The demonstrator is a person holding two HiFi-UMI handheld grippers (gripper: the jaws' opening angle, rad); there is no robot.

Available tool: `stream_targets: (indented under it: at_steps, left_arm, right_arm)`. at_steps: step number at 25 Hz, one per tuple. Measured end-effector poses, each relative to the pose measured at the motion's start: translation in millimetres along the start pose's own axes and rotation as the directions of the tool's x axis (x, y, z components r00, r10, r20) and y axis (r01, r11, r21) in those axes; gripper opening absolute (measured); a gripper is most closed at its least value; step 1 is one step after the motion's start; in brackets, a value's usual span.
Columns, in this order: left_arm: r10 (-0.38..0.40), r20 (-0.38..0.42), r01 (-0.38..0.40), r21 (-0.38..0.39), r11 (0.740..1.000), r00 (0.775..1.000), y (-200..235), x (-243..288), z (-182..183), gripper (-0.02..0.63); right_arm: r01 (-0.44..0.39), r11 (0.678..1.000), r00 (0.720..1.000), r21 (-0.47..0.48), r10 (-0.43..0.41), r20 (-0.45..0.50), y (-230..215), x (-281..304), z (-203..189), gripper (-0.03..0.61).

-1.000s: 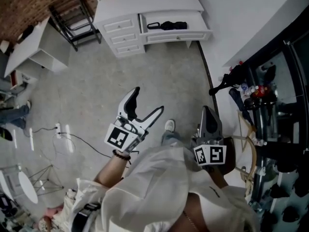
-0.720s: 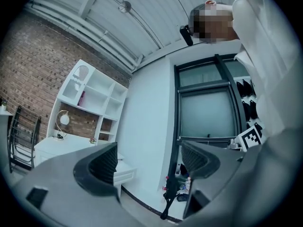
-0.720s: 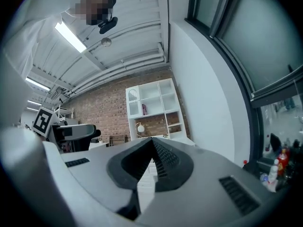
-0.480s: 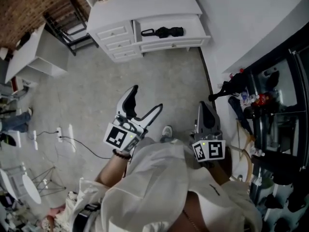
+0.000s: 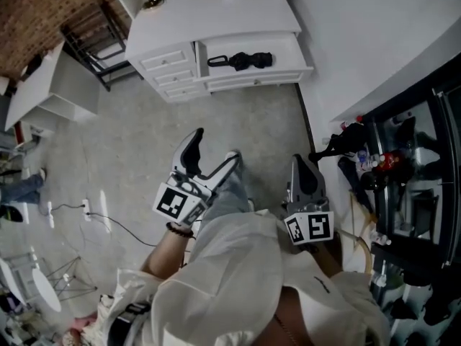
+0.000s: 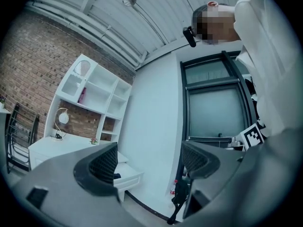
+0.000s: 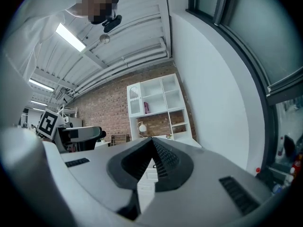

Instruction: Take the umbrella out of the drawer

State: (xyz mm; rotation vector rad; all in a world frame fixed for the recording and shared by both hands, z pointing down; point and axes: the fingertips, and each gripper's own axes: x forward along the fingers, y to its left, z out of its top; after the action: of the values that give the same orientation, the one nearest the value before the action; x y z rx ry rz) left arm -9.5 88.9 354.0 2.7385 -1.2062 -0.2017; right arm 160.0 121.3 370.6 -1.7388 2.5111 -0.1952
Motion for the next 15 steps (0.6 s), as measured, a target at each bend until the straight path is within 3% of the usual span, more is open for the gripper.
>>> stream_targets:
  at_steps: [7,15]
  left_arm:
    - [-0.05,-0.006,0.05,0.002,0.999,0.999,53.2,69.3,-3.0,0.407]
    - [-0.083,-0.025,0.083,-0.009,0.997,0.996,144.2,141.7,3.6,0.405]
  right_arm:
    - [0.012,1.0,1.0,-0.004,-0.012,-0.024,-23.3,75.9,-5.3,0.017]
    - [0.055,0.998,0.997,-0.001,-0.055,-0.046,-46.0,187.1,-0.7,0.017]
